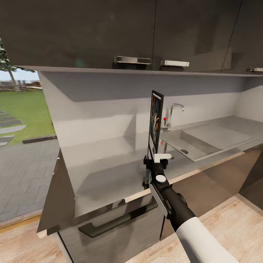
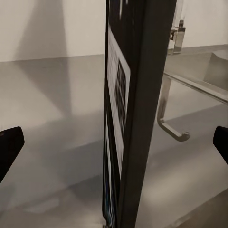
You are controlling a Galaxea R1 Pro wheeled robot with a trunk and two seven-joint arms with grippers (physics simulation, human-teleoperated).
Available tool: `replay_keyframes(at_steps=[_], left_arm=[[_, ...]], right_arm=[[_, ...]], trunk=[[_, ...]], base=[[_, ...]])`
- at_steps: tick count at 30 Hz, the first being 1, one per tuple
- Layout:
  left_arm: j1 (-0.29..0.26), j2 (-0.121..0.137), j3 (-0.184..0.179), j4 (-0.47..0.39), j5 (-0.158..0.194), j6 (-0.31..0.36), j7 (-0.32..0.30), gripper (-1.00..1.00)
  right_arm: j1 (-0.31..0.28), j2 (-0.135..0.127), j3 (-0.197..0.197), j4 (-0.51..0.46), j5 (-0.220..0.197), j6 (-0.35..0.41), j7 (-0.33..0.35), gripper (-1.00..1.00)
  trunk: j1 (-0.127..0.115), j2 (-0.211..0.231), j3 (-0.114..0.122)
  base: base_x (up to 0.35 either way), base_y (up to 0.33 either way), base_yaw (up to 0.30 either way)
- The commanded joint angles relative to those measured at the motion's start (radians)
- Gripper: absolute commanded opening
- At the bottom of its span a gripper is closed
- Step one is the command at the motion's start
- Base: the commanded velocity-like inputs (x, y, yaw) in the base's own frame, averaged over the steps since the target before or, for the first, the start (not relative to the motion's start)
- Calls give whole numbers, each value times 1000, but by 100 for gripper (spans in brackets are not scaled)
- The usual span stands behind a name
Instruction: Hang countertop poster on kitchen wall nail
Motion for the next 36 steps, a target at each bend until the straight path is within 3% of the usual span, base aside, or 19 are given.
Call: replay_keyframes(at_steps=[1,34,35,36], left_arm=[[0,0,-1,-1,7,-1,-1,100],[0,0,-1,-1,7,-1,-1,100],[0,0,-1,-1,7,-1,-1,100],[0,0,-1,-1,7,-1,-1,100]], right_arm=[[-1,-1,3,-1,-10,3,-8,100],[-1,-1,3,-1,-11,3,-8,100],[-1,-1,3,-1,-11,3,-8,-100],[-1,-1,3,-1,-11,2,-8,-100]], trunk=[[0,0,-1],[0,0,-1],[0,0,-1],[0,0,-1]], base=[[31,0,0],[19,0,0],[2,0,0],[1,0,0]])
